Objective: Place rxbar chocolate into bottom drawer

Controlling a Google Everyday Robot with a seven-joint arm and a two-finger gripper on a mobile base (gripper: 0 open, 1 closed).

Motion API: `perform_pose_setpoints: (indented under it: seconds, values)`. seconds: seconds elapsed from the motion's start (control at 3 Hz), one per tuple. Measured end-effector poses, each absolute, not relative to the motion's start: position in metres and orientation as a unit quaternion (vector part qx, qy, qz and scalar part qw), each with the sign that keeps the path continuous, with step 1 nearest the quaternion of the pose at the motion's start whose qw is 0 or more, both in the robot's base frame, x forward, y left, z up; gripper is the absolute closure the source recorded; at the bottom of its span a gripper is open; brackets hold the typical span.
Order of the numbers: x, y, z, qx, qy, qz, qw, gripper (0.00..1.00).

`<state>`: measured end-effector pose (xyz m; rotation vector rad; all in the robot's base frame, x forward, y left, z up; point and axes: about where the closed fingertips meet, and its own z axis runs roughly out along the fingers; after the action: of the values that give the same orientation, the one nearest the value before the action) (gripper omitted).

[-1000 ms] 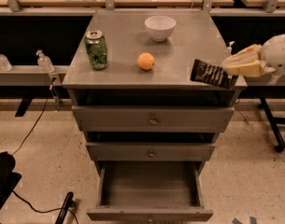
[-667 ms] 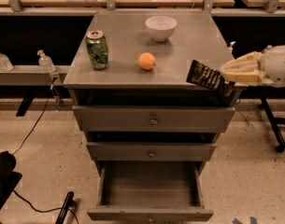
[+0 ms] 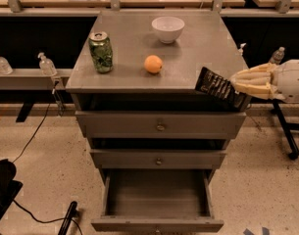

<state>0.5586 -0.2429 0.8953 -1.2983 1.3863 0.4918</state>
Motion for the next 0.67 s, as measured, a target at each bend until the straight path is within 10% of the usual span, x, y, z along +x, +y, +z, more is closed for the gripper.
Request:
perform_pose_setpoints:
  seconds: [0.67]
  values:
    - [0.548, -0.229, 0.774, -0.528, 0.583, 0.310, 0.534, 1.00]
